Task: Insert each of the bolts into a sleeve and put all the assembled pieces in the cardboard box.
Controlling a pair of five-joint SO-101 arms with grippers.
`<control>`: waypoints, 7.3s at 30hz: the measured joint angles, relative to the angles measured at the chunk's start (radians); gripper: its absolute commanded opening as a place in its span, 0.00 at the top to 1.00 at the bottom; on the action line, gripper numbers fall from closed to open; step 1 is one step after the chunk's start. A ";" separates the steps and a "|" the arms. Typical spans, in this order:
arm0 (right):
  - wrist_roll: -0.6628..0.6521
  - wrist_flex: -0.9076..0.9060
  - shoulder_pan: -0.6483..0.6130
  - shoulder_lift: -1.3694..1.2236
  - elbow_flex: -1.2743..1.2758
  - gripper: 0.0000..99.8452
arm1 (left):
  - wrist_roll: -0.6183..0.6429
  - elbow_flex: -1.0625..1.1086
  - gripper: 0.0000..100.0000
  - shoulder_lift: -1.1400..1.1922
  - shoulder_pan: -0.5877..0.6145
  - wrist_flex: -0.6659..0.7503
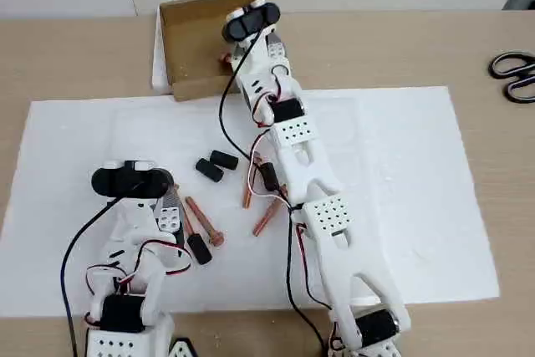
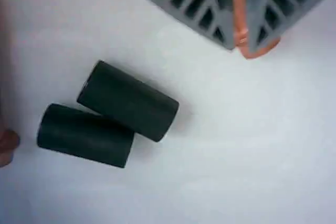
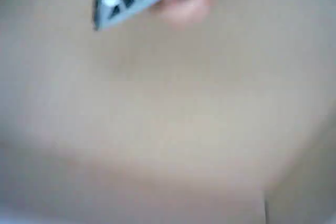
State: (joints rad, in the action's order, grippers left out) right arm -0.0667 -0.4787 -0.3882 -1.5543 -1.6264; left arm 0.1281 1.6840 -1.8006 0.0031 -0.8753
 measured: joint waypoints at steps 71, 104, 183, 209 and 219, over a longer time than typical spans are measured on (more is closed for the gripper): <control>-0.235 -1.206 -0.258 0.692 0.598 0.78 | 0.000 0.000 0.99 0.000 0.381 -0.074; -0.236 -1.138 -0.264 0.620 0.655 0.78 | 0.000 0.000 0.99 0.000 0.384 -0.074; -0.236 -1.200 -0.176 0.925 0.744 1.00 | 0.000 0.000 0.99 0.000 0.384 -0.074; -0.176 -1.123 -0.040 1.978 1.628 1.00 | 0.000 -0.035 0.99 0.000 0.198 -0.244; -0.176 -0.783 -0.040 2.496 2.246 1.00 | -0.003 -0.137 0.99 0.000 0.040 -0.338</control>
State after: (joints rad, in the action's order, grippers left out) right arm -0.2432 -1.2612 -0.4281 0.9421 0.6199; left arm 0.1250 1.5474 -1.8006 0.0430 -1.2129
